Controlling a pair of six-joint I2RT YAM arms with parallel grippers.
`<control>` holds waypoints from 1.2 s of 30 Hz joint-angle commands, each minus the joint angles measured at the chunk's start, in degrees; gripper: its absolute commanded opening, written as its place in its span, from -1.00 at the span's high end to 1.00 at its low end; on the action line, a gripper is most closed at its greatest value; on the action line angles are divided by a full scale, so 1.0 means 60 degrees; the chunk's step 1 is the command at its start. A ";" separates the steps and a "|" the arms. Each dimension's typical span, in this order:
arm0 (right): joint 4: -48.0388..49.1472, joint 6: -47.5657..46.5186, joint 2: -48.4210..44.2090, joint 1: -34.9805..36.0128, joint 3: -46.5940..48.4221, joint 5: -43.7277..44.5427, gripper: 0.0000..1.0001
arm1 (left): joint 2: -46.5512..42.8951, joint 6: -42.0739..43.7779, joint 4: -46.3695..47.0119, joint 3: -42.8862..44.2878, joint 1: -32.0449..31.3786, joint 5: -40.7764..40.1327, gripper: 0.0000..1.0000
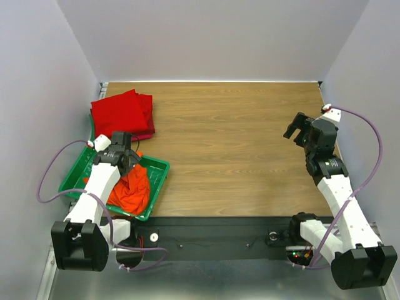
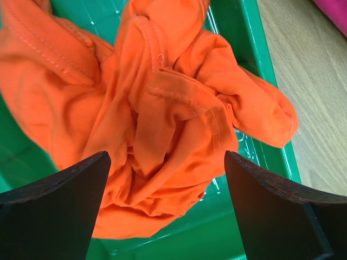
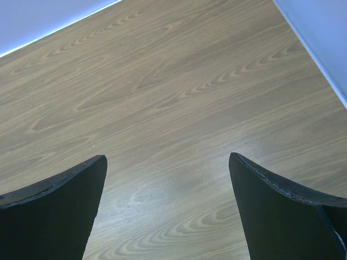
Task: Fold and stack the t-shirts
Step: Grab the tshirt from the pile, then move the tshirt to the center of the board
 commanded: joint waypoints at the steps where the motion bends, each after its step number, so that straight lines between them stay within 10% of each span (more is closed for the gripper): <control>1: 0.0238 0.0091 -0.0150 0.0008 -0.0250 0.0277 -1.00 | 0.0344 -0.0416 0.0537 -0.0229 0.0002 0.0014 -0.97; 10: 0.0238 -0.0055 -0.0194 -0.0006 -0.0119 0.0511 -1.00 | 0.0726 -0.0694 0.1254 -0.0932 0.0002 0.0161 -0.86; 13: 0.0252 -0.0026 -0.0238 0.0009 -0.0177 0.0527 -1.00 | 0.0697 -0.0680 0.1284 -0.0933 0.0002 0.0161 -0.24; 16: 0.0238 0.0018 -0.0253 0.0008 -0.0221 0.0497 -1.00 | 0.0551 -0.0607 0.1212 -0.0787 0.0002 0.0103 1.00; 26: 0.0252 0.0018 -0.0136 -0.0006 -0.0105 0.0512 -1.00 | -0.1382 0.0548 0.0683 0.1715 0.0002 -0.0924 1.00; 36: 0.0252 0.0077 0.0391 0.0008 0.0335 0.0248 -1.00 | 0.0211 0.3054 0.2572 0.7471 -0.0305 0.2529 1.00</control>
